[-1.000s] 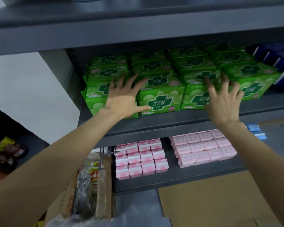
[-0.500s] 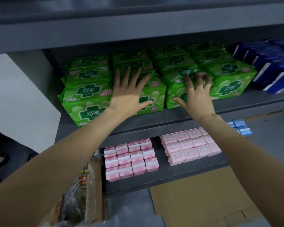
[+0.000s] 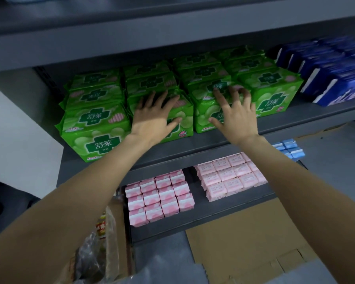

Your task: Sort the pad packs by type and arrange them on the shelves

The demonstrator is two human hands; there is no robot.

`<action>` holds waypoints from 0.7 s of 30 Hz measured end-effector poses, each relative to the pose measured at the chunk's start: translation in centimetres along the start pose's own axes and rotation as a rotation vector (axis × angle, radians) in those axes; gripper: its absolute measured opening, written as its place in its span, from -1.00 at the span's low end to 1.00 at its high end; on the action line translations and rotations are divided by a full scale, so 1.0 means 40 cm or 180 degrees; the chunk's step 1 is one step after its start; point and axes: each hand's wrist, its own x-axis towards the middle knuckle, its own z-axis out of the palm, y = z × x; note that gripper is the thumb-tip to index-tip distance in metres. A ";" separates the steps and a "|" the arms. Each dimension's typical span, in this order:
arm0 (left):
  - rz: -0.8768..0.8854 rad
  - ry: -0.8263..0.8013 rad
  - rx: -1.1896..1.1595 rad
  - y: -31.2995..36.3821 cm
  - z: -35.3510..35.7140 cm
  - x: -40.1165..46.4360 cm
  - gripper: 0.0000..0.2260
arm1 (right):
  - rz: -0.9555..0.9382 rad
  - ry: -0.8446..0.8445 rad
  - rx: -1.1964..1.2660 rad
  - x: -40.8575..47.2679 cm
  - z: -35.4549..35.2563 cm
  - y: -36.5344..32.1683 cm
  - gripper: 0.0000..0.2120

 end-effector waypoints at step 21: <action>-0.0422 0.0351 0.0093 0.077 -0.005 -0.026 -0.45 | 0.0246 -0.0716 0.0994 -0.007 -0.022 0.230 -0.12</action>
